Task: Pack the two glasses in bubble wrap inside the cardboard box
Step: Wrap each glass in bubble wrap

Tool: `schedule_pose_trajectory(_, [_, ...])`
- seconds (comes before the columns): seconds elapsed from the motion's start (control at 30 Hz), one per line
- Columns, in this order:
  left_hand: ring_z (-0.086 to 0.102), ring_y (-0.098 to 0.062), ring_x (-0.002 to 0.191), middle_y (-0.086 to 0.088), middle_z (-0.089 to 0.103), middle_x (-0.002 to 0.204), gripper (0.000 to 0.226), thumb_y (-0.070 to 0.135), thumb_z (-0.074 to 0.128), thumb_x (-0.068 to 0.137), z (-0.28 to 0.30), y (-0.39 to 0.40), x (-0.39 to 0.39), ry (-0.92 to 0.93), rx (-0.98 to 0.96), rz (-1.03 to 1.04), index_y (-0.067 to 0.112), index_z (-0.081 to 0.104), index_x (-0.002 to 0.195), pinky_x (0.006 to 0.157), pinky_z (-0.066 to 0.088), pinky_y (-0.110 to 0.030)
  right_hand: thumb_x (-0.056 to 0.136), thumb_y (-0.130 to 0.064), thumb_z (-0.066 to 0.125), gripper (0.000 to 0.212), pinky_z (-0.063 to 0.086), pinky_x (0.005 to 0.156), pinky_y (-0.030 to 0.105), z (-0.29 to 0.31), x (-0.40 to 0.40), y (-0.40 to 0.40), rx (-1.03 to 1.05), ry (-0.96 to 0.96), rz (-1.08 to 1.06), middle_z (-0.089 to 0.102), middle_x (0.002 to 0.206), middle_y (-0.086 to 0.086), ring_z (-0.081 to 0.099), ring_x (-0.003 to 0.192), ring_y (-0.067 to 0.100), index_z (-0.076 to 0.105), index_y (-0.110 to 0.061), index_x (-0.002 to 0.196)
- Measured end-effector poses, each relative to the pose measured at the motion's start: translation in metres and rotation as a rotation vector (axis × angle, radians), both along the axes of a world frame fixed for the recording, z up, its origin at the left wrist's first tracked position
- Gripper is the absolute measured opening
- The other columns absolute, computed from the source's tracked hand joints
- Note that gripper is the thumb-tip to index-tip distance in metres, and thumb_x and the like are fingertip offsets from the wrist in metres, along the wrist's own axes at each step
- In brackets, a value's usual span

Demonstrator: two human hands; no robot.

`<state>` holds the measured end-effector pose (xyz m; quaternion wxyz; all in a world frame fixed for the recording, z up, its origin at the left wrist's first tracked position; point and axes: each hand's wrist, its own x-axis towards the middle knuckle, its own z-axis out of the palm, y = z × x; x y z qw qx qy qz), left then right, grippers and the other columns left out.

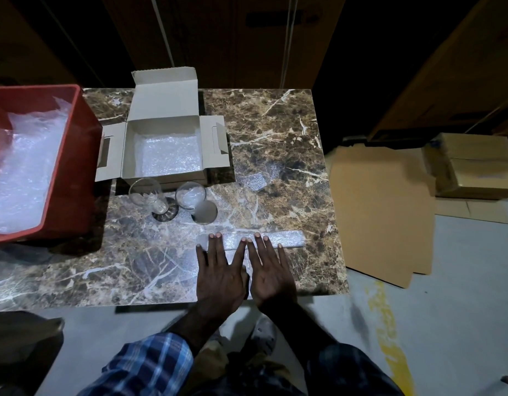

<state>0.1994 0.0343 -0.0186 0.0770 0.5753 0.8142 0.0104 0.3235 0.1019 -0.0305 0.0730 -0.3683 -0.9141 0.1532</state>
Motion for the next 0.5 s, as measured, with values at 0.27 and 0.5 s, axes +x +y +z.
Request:
schedule_pose_trajectory(0.27, [0.027, -0.051, 0.145, -0.039, 0.027, 0.152, 0.066, 0.038, 0.03, 0.098, -0.011, -0.003, -0.002, -0.026, 0.042, 0.021, 0.004, 0.033, 0.154, 0.117, 0.018, -0.057, 0.105, -0.029, 0.031, 0.054, 0.025, 0.12, 0.048, -0.005, 0.009, 0.014, -0.003, -0.019, -0.037, 0.034, 0.158, 0.018, 0.03, 0.148, 0.032, 0.04, 0.001, 0.149])
schedule_pose_trajectory(0.5, [0.023, -0.05, 0.146, -0.039, 0.024, 0.153, 0.073, 0.046, 0.027, 0.1, -0.012, -0.01, -0.013, -0.004, 0.027, 0.062, -0.006, 0.031, 0.151, 0.12, 0.013, -0.054, 0.105, -0.045, 0.018, 0.068, 0.003, 0.125, 0.042, -0.008, 0.044, 0.042, -0.003, -0.201, -0.185, 0.013, 0.162, 0.014, 0.018, 0.152, 0.032, 0.022, 0.0, 0.156])
